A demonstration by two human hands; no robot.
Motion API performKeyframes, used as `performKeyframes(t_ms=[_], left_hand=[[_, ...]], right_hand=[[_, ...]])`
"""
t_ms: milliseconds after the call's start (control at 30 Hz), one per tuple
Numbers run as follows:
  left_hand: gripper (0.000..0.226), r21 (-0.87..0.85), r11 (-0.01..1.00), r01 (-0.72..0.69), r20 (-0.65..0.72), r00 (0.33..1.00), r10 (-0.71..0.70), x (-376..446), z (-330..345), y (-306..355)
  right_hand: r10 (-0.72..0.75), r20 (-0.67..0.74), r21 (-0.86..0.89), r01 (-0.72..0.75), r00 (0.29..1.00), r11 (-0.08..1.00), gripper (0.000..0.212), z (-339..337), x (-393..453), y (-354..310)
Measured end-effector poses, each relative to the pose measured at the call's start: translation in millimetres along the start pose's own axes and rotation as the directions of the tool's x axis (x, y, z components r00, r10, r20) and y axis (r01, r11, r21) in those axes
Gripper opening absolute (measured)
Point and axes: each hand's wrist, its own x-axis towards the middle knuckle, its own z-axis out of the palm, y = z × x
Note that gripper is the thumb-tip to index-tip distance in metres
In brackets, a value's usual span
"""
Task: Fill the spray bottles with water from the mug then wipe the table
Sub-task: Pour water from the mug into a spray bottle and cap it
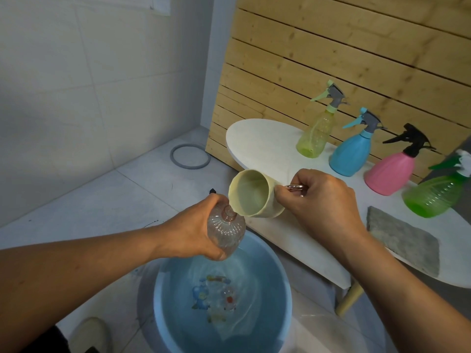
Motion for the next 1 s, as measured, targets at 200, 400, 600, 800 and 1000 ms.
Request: performKeyframes(t_ms=[200, 400, 600, 800, 1000], left_hand=[[0.103, 0.003, 1.000, 0.007, 0.000, 1.000, -0.007, 0.2, 0.5, -1.2], [0.102, 0.002, 1.000, 0.009, 0.003, 1.000, -0.009, 0.1, 0.3, 0.2], [0.101, 0.010, 1.000, 0.008, 0.003, 1.000, -0.008, 0.0, 0.1, 0.2], [0.102, 0.010, 1.000, 0.011, 0.008, 1.000, -0.011, -0.5, -0.1, 0.3], [0.101, 0.012, 1.000, 0.014, 0.008, 1.000, -0.014, -0.6, 0.0, 0.6]], right_hand=[[0.000, -0.001, -0.002, 0.000, 1.000, 1.000, 0.036, 0.6, 0.3, -0.1], [-0.009, 0.000, -0.021, 0.009, 1.000, 1.000, 0.036, 0.6, -0.3, -0.5], [-0.022, -0.001, -0.027, 0.022, 1.000, 0.999, 0.038, 0.3, -0.9, -1.8], [-0.028, -0.001, -0.032, 0.028, 1.000, 0.999, 0.039, 0.1, -1.4, -3.0], [-0.035, -0.001, -0.034, 0.035, 0.999, 0.999, 0.038, 1.4, -1.0, -1.7]])
